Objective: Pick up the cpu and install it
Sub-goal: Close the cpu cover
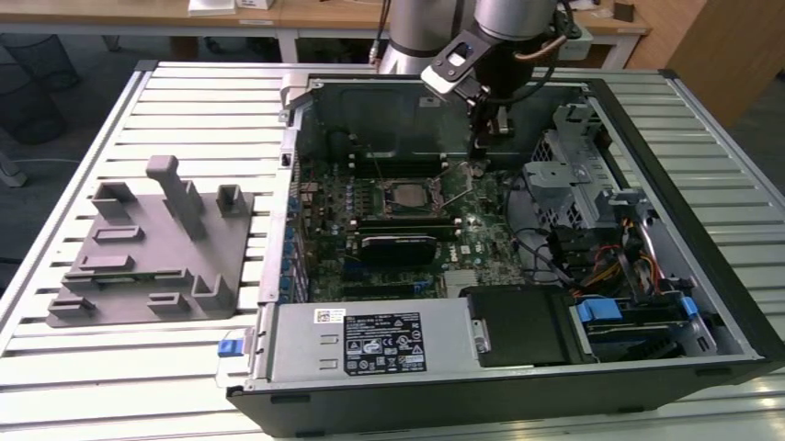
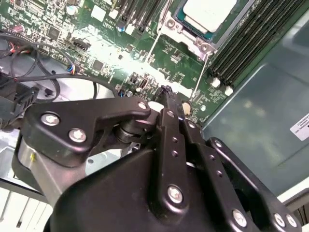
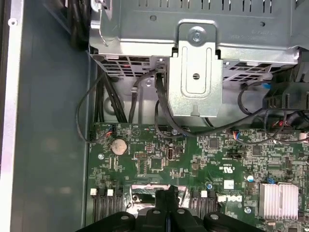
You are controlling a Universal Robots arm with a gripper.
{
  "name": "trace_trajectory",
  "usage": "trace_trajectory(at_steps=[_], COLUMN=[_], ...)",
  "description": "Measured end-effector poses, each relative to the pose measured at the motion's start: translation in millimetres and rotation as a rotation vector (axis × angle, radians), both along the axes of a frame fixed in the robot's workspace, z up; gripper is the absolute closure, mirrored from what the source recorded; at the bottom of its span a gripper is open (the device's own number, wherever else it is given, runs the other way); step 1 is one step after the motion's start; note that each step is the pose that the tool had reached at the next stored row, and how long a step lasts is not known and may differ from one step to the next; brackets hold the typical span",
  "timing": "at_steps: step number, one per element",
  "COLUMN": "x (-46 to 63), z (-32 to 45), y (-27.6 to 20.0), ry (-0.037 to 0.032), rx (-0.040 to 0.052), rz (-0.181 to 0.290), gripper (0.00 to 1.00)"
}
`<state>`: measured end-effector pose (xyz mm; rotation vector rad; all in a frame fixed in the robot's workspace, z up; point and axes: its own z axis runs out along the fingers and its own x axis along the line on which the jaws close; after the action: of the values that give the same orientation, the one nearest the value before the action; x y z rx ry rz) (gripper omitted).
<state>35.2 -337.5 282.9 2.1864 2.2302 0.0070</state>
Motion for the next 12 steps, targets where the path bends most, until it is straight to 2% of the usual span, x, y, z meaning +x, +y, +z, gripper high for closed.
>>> trace_trajectory(at_steps=[4,7,12], x=[-0.5,-2.4,-9.7], z=[0.5,1.9,7.6], y=[-0.4,-1.8,-7.0], ry=[0.0001,0.0003,0.0012], rx=[-0.0002,0.0004,0.002], rz=[0.005,0.026,0.102], gripper=[0.89,0.89,0.89])
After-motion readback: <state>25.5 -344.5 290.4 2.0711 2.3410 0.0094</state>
